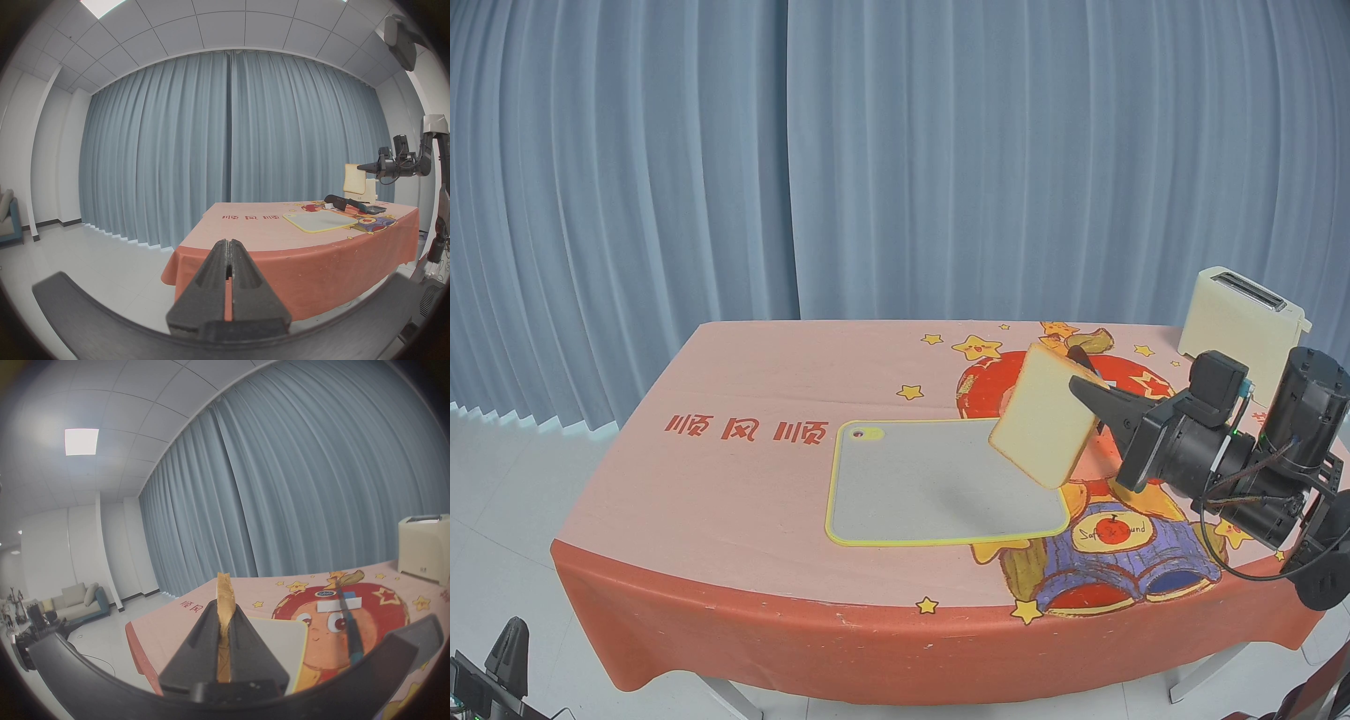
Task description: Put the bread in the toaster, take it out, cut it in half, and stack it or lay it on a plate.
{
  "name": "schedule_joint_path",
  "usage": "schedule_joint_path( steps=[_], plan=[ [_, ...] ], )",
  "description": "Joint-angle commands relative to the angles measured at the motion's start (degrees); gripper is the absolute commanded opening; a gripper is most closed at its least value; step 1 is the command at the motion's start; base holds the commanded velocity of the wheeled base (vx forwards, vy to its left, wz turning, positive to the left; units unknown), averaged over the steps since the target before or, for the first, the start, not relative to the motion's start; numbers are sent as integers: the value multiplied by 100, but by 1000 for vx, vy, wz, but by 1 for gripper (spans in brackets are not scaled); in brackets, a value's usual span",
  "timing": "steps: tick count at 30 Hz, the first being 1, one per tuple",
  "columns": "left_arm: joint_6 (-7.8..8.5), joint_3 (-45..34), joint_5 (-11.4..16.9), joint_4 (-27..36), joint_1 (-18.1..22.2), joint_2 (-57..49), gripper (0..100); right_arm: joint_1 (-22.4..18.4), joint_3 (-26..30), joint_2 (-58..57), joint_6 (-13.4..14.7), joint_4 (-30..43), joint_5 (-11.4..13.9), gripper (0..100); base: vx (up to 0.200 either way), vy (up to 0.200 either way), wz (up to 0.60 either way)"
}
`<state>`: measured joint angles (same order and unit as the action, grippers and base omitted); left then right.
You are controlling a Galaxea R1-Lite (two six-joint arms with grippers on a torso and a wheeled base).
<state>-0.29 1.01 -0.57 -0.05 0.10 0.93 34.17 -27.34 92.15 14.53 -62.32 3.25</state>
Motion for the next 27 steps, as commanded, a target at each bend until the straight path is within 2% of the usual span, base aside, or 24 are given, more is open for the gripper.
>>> schedule_joint_path(
  steps=[1, 6, 14, 19, 27],
  plan=[
    [-6, -101, -4, -4, -1, -93, 0, 20, -52, 304, 146, -8, 8, 0, 0, 200, 0],
    [-6, -101, -4, -4, -1, -93, 0, 20, -113, 462, 401, -8, 8, 0, 0, 200, 0],
    [-6, -101, -4, -4, -1, -93, 0, 11, -289, 497, 1122, -8, 26, 0, 0, 0, 0],
    [-6, -101, -4, -4, -1, -93, 0, 11, -403, 620, 1324, -8, 26, 0, 0, 0, 0],
    [-6, -101, -4, -4, -1, -93, 0, 11, -439, 778, 1351, -17, 17, 0, 0, 0, 0]
  ],
)
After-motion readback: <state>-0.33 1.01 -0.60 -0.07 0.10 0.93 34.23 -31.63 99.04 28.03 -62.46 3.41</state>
